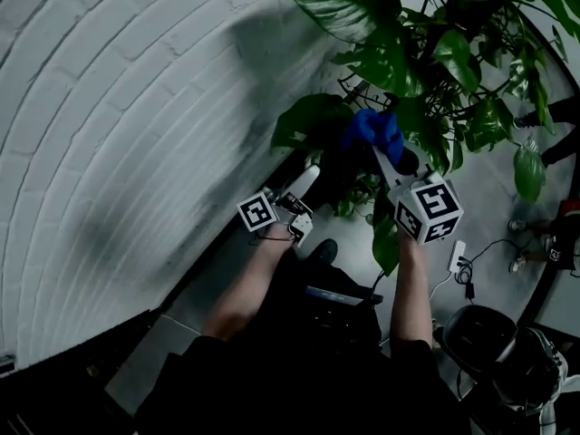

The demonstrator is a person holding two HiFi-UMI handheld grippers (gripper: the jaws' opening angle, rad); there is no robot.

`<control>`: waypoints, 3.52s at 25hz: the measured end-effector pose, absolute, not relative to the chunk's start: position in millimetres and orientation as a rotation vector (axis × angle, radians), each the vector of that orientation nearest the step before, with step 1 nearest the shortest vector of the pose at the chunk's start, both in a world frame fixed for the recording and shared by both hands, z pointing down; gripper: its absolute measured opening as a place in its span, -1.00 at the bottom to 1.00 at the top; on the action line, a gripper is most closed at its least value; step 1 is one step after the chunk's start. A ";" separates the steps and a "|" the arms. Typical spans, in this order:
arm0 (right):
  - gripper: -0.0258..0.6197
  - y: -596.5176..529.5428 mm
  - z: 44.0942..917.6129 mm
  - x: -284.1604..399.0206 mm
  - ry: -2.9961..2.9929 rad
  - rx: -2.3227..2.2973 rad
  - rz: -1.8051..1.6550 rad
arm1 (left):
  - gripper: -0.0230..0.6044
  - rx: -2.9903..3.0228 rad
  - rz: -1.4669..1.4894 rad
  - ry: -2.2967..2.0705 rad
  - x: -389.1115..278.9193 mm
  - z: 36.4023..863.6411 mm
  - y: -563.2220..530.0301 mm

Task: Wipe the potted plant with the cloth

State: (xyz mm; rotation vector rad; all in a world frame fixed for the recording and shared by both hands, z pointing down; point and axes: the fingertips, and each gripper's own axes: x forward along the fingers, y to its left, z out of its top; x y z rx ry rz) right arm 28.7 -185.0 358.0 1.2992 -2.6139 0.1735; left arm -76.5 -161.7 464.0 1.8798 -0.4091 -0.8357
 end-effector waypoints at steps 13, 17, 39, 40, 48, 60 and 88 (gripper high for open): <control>-0.76 -197.9 467.9 2.3 -2.524 1.121 0.426 | 0.01 1.705 -1.024 -0.180 -78.7 449.8 -177.0; -0.76 -179.2 492.6 -6.3 -2.488 1.136 0.516 | 0.01 1.670 -0.975 -0.107 -82.4 454.8 -181.4; -0.76 -128.2 362.6 34.6 -2.464 1.661 0.182 | -0.02 1.598 -0.889 0.049 -87.0 464.7 -194.1; -0.76 -144.7 363.7 36.1 -2.450 1.668 0.151 | -0.02 1.598 -0.891 0.051 -87.0 463.6 -193.9; -0.76 -182.5 475.7 20.7 -2.379 1.548 0.491 | -0.02 1.598 -0.892 0.067 -88.4 457.4 -189.9; -0.76 -85.0 508.5 29.0 -2.295 1.471 0.623 | -0.02 1.603 -0.859 0.044 -90.0 472.2 -191.7; -0.76 -178.0 459.0 -64.1 -2.319 1.238 0.202 | 0.02 1.666 -0.900 0.041 -106.0 452.1 -186.6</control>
